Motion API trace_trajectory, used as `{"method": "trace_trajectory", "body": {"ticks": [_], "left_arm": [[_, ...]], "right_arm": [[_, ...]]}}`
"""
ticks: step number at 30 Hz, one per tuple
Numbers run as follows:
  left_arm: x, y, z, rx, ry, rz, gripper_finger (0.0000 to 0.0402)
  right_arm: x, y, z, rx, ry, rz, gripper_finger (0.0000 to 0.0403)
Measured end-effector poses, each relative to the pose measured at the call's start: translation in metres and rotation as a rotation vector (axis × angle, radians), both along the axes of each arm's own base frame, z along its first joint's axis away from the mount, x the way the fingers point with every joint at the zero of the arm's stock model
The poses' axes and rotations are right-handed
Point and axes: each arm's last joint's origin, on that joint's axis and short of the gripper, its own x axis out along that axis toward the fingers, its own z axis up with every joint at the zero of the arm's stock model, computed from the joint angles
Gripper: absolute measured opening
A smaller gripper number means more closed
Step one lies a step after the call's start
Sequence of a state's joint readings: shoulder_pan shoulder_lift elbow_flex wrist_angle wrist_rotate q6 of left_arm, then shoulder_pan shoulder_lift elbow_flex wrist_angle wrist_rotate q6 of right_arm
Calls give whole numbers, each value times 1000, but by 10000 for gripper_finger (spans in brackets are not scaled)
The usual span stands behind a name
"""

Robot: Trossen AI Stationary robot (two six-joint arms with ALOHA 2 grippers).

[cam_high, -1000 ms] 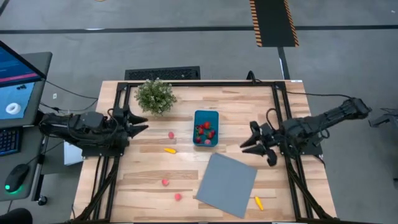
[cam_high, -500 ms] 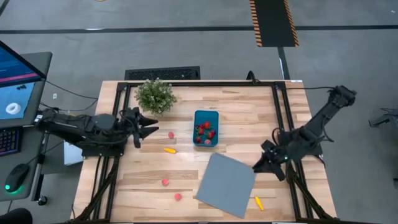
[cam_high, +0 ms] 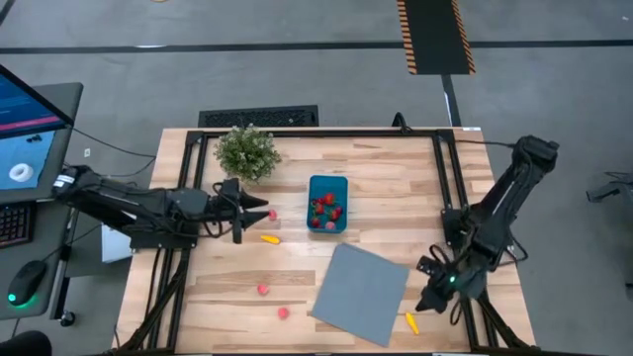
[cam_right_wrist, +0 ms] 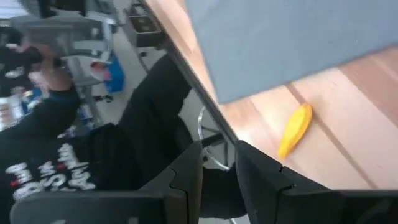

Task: Pick and placing Produce into tupperware
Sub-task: Put the corn into the blue bin

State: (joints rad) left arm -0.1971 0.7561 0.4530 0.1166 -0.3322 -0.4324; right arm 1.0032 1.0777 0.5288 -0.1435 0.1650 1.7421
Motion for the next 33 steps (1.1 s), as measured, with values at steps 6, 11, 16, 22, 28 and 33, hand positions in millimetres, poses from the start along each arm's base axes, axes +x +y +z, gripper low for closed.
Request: {"method": "trace_trajectory", "body": {"ticks": [6,11,16,22,28,33], "left_arm": [[11,-7,-7,13,24,-57,167],[12,-12,-3,19,-23,-93,167],[10,-16,0,26,-41,-115,167],[9,-19,0,39,-42,-131,167],[9,-20,0,41,-48,-140,167],[9,-23,0,42,-48,-153,167]], "right_arm": [[17,23,-6,-20,80,-18,116],[31,36,-6,-44,86,-26,99],[36,54,-12,-77,121,-18,58],[28,57,-21,-119,273,-108,14],[27,57,-19,-103,263,-175,57],[28,60,-27,-97,323,-200,102]]}}
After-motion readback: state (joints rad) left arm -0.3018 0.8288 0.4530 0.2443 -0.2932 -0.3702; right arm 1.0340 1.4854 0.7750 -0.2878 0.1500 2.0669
